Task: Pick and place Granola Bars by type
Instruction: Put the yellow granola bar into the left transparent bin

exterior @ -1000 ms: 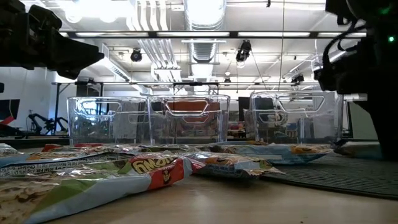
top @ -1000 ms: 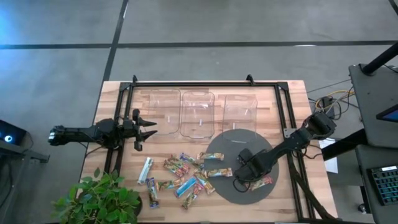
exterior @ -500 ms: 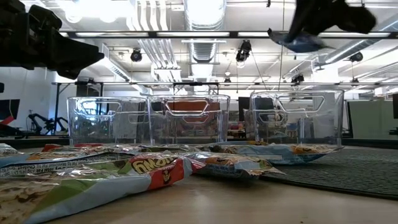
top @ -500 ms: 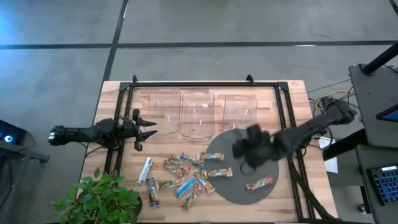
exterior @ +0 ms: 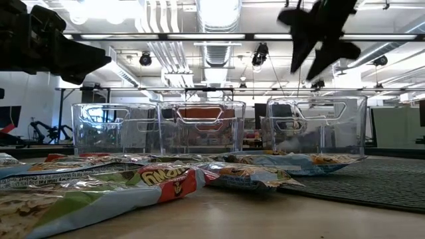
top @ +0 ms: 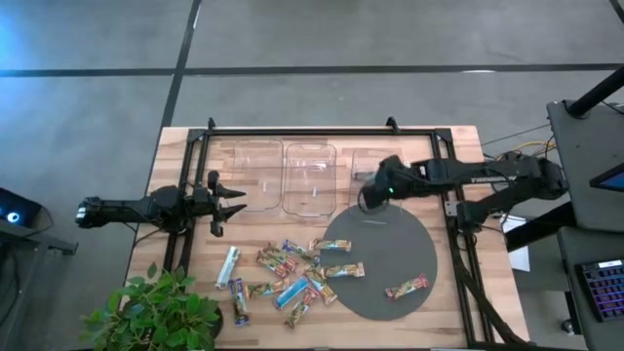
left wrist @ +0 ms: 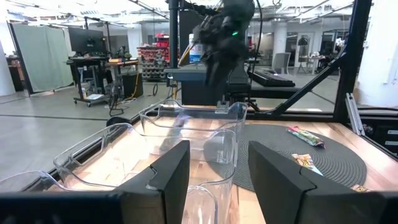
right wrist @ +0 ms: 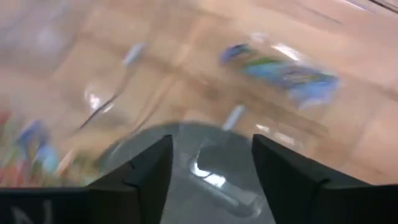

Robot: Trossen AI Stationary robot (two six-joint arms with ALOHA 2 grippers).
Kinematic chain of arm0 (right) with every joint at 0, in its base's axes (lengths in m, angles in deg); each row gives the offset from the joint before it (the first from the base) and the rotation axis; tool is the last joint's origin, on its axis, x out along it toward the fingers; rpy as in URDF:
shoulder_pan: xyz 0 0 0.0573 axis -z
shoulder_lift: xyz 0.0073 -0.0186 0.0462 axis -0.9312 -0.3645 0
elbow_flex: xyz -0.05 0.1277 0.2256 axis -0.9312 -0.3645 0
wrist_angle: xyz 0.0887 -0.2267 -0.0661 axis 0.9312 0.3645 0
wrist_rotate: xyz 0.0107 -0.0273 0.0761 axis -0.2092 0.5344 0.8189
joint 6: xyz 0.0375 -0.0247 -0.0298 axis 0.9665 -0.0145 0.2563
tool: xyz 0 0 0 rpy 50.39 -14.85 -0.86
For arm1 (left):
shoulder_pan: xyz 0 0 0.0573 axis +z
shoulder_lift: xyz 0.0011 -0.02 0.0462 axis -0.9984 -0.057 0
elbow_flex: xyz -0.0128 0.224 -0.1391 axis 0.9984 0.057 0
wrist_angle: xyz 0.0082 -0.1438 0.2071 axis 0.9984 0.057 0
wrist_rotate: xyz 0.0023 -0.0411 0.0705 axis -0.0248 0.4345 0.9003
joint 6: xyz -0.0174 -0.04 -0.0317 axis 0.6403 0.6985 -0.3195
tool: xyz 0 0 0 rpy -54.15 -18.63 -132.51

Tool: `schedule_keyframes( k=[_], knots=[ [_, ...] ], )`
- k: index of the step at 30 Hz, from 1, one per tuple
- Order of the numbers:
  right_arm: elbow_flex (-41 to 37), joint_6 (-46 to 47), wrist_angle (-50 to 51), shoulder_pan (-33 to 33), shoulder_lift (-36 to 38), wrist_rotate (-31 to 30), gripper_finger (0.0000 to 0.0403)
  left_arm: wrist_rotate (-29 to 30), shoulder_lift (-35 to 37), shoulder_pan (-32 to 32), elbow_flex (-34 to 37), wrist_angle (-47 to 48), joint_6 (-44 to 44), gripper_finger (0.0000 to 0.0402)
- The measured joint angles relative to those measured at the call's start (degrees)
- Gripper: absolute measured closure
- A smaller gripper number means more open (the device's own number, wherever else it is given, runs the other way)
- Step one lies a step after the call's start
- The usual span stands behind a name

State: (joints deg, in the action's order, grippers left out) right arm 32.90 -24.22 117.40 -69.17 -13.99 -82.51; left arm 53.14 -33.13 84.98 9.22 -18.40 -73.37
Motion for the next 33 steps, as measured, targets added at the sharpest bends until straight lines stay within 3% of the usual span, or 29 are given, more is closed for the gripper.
schedule_keyframes(
  k=[3, 5, 10, 13, 19, 30, 31, 33],
  knots=[
    [2.13, -10.74, 1.42, -7.97, 0.74, 1.08, 0.0171, 0.01, 0.01, 0.01, -0.01, 0.00, 0.00, 0.0255],
    [2.94, -13.18, 4.63, -14.77, 0.68, 2.06, 0.0168, 0.00, -0.01, 0.01, 0.00, 0.00, 0.00, 0.0255],
    [1.50, -14.84, 8.98, -30.68, -0.59, 4.25, 0.0169, 0.01, -0.01, 0.00, 0.00, 0.00, 0.00, 0.0255],
    [0.43, -10.56, 8.98, -36.88, -2.44, 4.21, 0.0170, 0.01, -0.01, 0.01, 0.01, 0.00, 0.00, 0.0255],
    [0.36, 1.34, 8.95, -39.66, -6.66, 4.05, 0.0170, 0.00, -0.01, 0.01, -0.01, 0.00, 0.00, 0.0255],
    [1.42, 6.70, 9.06, -40.49, -10.07, 9.39, 0.0170, 0.24, -0.01, 0.08, -0.01, -0.94, 0.35, 0.0255],
    [1.42, 7.31, 9.07, -40.49, -10.32, 9.51, 0.0170, 0.04, -0.01, 0.08, 0.01, -2.38, 3.16, 0.0255],
    [1.38, 8.07, 9.14, -40.51, -10.72, 9.64, 0.0170, -1.22, 0.01, -0.08, -0.01, -6.26, 18.87, 0.0255]
  ],
)
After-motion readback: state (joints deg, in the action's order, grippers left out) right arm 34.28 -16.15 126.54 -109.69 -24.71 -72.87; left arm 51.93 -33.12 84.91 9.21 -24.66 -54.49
